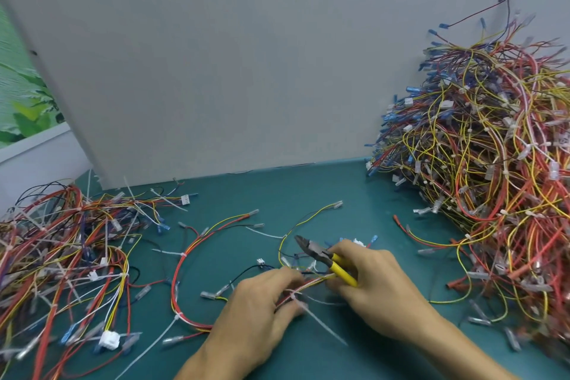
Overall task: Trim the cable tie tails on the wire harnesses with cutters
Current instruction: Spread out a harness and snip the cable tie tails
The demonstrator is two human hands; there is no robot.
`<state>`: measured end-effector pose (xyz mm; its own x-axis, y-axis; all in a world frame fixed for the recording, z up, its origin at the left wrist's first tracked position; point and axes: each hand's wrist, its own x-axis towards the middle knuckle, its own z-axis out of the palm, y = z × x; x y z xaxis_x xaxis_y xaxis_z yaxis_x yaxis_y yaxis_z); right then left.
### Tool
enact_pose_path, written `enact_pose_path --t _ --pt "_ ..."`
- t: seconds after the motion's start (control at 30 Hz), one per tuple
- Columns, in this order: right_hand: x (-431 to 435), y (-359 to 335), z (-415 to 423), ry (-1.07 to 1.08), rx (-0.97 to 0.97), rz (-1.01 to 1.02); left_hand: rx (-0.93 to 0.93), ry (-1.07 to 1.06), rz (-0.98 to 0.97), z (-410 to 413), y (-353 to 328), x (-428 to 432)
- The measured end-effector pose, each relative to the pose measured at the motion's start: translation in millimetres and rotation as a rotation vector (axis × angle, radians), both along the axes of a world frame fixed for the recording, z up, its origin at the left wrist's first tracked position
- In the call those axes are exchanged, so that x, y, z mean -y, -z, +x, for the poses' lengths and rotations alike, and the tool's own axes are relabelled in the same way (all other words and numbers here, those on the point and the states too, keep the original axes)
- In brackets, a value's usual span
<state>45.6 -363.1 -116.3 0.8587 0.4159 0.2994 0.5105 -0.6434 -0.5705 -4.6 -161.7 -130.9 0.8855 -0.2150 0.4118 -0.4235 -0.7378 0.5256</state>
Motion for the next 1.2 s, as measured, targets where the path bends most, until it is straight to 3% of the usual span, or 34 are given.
enact_pose_path --t 0.1,0.23,0.43,0.7,0.97,1.2 --pt "-1 -4 0 0.018 -0.002 0.098 -0.056 -0.062 -0.198 2 -5 1" --pt "-2 -7 -1 0.015 -0.021 0.128 -0.331 -0.043 -0.43 3 -7 -1" --pt "3 -12 1 -0.021 -0.175 0.109 -0.409 0.021 -0.486 4 -2 -6" --pt "-2 -9 -3 0.014 -0.029 0.109 -0.404 0.041 -0.481 6 -6 -4" --pt "-8 -8 -10 -0.079 0.127 0.077 -0.523 -0.001 -0.728 9 -7 -4" --pt "-24 -4 -23 -0.177 0.147 0.143 -0.477 0.072 -0.649 7 -9 -1"
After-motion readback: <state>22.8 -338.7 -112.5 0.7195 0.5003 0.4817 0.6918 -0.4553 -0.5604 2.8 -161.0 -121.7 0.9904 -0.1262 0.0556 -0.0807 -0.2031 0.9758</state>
